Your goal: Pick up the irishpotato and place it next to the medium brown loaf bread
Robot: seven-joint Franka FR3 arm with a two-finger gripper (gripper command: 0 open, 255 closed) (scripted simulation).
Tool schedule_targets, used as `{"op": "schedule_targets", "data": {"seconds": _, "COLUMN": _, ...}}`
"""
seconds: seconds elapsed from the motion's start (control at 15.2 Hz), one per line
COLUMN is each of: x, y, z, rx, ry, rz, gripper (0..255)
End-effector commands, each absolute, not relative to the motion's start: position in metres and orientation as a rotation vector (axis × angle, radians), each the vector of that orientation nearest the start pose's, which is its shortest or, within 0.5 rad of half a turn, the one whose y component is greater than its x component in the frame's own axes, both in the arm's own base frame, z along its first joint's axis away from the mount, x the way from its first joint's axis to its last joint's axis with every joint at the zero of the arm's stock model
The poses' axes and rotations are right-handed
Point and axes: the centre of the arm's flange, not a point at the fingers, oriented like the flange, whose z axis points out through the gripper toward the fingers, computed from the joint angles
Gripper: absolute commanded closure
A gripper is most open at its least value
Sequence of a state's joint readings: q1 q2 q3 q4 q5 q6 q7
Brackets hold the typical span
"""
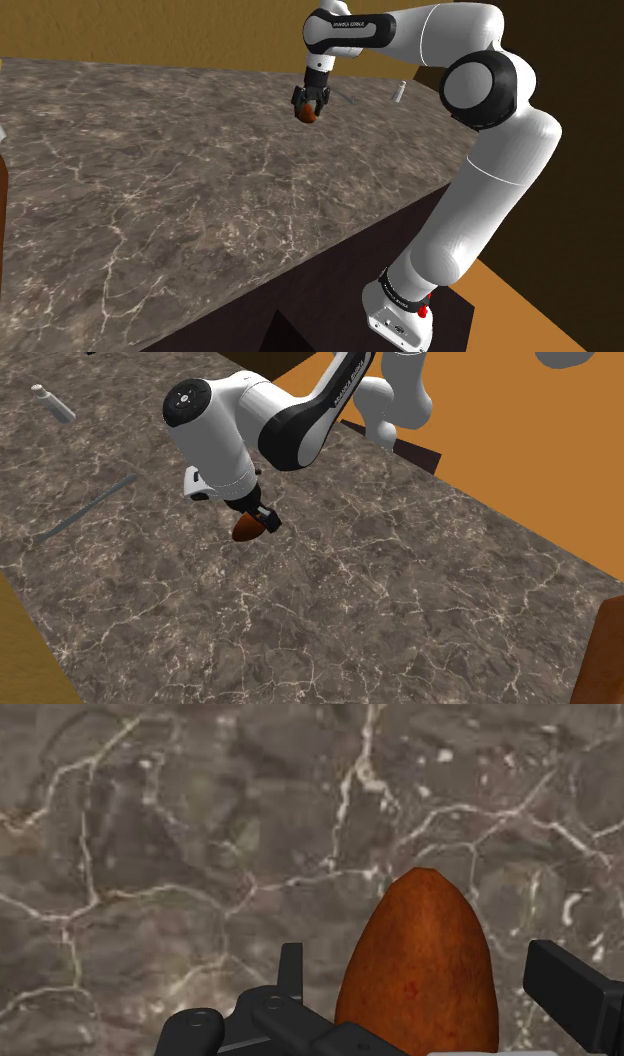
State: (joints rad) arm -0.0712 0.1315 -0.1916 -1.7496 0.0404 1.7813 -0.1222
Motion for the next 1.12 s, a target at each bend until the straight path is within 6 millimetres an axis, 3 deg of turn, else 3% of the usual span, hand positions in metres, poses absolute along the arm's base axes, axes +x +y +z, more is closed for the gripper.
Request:
{"op": "schedule_targets", "data": {"seconds": 0.0, "x": 0.572, "y": -0.146, "z": 0.483, "rx": -3.097, "ry": 0.234, "rz": 0.144, "gripper": 0}}
{"op": "schedule_targets", "data": {"seconds": 0.07, "x": 0.572, "y": -0.146, "z": 0.483, "rx": -3.097, "ry": 0.234, "rz": 0.144, "gripper": 0}}
{"op": "schedule_targets", "data": {"seconds": 0.13, "x": 0.572, "y": -0.146, "z": 0.483, "rx": -3.097, "ry": 0.234, "rz": 0.144, "gripper": 255}}
{"op": "schedule_targets", "data": {"seconds": 0.73, "x": 0.572, "y": -0.146, "z": 0.483, "rx": -3.097, "ry": 0.234, "rz": 0.144, "gripper": 255}}
{"op": "schedule_targets", "data": {"seconds": 1.06, "x": 0.572, "y": -0.146, "z": 0.509, "rx": -3.097, "ry": 0.234, "rz": 0.144, "gripper": 255}}
